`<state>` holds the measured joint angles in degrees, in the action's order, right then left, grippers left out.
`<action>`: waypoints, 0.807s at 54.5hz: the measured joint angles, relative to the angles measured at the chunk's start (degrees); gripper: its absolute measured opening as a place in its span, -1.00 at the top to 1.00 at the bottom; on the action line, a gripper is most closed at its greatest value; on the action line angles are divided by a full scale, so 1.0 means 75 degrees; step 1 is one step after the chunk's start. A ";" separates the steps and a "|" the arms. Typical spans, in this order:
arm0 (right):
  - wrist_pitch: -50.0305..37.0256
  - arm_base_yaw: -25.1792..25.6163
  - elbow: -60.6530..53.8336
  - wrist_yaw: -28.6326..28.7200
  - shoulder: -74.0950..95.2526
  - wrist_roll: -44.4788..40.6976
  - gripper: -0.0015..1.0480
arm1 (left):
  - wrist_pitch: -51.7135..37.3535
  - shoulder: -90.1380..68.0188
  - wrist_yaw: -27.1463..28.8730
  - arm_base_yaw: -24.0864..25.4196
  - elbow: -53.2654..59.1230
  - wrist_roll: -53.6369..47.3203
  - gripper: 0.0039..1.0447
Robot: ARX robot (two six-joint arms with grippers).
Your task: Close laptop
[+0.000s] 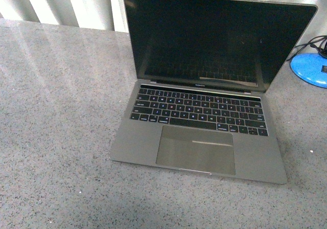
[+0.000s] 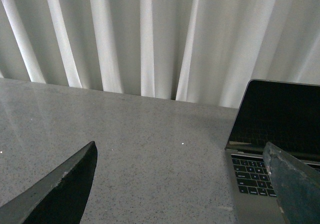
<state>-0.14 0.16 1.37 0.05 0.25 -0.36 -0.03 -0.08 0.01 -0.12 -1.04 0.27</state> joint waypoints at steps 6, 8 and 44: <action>0.0000 0.0000 0.0000 0.0000 0.0000 0.0000 -0.81 | 0.0000 0.0000 0.0000 0.0000 0.0000 0.0003 -0.87; 0.0079 0.0032 0.0020 0.0140 0.0044 -0.0038 -0.81 | 0.0000 0.0000 0.0000 0.0000 0.0000 0.0003 -0.87; -0.0976 0.1466 0.0935 0.3066 0.4983 -0.2821 -0.81 | -0.0953 -0.5251 0.5878 -0.2250 -0.1043 0.2681 -0.87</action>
<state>-7.46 11.16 8.38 23.05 37.63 -21.52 -7.18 -39.46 44.10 -16.99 -8.86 20.38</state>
